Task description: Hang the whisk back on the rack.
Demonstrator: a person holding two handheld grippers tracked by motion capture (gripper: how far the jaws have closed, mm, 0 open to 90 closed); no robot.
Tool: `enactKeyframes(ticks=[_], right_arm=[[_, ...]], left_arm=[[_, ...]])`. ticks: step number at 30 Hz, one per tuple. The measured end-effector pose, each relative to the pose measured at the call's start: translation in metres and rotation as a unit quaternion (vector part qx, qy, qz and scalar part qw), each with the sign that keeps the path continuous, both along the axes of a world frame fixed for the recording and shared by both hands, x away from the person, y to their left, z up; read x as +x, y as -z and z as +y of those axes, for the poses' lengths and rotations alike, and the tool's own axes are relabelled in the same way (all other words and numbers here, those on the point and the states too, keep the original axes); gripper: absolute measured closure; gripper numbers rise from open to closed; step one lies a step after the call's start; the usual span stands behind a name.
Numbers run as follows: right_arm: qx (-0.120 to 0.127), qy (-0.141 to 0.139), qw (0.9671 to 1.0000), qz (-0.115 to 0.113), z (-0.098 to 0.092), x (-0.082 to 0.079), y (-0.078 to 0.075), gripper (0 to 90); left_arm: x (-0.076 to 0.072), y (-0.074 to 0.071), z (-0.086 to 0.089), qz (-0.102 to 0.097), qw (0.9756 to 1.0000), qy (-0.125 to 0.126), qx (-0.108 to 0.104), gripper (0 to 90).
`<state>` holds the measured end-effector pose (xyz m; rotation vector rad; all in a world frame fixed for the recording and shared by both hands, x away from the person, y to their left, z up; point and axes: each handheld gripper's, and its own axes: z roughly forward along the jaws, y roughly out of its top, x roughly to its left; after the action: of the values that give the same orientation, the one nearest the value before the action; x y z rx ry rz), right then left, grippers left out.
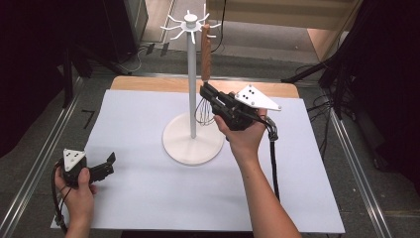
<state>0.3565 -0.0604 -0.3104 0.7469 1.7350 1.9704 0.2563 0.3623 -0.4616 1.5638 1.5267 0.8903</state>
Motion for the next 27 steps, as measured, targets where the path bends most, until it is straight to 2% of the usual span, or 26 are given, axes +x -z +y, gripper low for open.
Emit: enactKeyframes(ticks=[22, 27], right_arm=[[-0.010, 0.008, 0.9999, -0.001, 0.0010, 0.0027, 0.0068, 83.7], [-0.015, 0.007, 0.9998, 0.006, 0.0003, 0.0034, 0.0065, 83.4]], left_arm=[[0.0000, 0.0000, -0.0001, 0.000, 1.0000, 0.000, 0.000, 0.7], [0.0001, 0.0000, -0.0001, 0.000, 1.0000, 0.000, 0.000, 0.6]])
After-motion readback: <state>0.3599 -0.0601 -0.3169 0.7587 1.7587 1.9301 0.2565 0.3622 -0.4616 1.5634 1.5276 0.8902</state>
